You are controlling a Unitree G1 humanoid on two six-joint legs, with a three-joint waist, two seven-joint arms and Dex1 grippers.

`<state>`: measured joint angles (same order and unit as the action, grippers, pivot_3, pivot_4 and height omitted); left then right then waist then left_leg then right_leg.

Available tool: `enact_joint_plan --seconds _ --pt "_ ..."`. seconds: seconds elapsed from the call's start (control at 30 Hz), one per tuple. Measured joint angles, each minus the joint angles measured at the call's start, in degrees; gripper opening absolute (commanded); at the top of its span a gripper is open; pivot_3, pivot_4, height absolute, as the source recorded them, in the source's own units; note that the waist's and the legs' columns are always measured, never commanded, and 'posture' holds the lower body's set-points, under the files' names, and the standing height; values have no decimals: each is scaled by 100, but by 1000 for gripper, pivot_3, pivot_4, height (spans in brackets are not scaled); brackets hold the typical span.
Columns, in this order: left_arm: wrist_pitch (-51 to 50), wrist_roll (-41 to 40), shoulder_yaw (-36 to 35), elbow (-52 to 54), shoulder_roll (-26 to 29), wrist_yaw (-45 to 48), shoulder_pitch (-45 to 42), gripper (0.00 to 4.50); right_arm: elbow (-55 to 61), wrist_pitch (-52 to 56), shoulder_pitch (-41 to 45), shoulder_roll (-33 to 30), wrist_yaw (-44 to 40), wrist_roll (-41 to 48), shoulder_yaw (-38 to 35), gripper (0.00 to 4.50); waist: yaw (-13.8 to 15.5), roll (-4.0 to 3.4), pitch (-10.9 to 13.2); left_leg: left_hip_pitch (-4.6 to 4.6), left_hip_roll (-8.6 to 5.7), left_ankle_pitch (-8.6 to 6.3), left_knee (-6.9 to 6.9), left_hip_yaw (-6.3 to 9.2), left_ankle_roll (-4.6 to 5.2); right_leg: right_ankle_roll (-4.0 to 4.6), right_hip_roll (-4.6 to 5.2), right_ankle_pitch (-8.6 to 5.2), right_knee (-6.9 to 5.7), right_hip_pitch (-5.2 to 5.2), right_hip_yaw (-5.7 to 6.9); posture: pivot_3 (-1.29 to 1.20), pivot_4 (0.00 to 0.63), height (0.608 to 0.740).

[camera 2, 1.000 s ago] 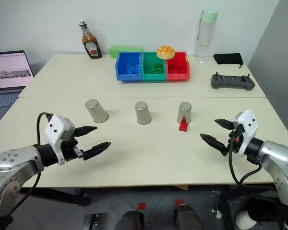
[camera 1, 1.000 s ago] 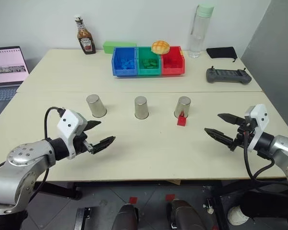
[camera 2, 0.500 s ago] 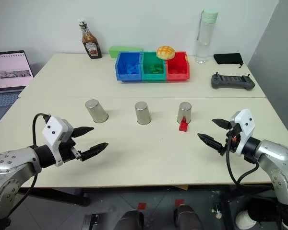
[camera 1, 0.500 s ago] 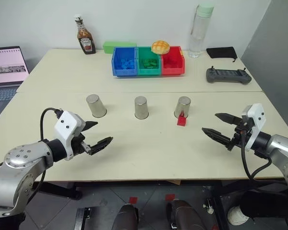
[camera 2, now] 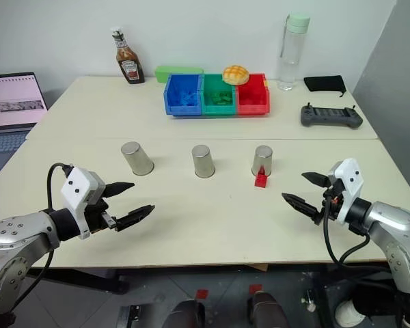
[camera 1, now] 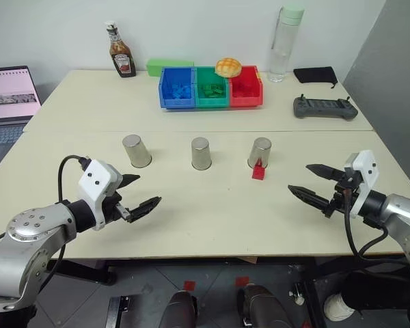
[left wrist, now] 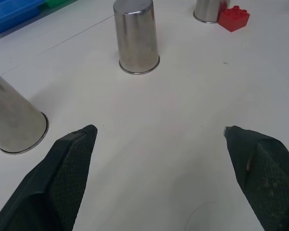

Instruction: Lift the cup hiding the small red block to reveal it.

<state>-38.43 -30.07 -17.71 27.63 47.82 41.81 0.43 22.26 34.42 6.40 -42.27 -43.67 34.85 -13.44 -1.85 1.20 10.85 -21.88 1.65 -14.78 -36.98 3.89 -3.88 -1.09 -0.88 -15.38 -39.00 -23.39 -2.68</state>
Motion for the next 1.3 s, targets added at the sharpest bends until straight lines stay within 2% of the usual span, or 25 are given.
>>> enact_joint_plan --seconds 1.3 --pt "-16 1 -1 -2 36 24 -55 4500 236 215 117 64 230 76 68 4470 0 0 0 0 0 0 0 0 0 0 0 0 0 0 1 0 150 740"
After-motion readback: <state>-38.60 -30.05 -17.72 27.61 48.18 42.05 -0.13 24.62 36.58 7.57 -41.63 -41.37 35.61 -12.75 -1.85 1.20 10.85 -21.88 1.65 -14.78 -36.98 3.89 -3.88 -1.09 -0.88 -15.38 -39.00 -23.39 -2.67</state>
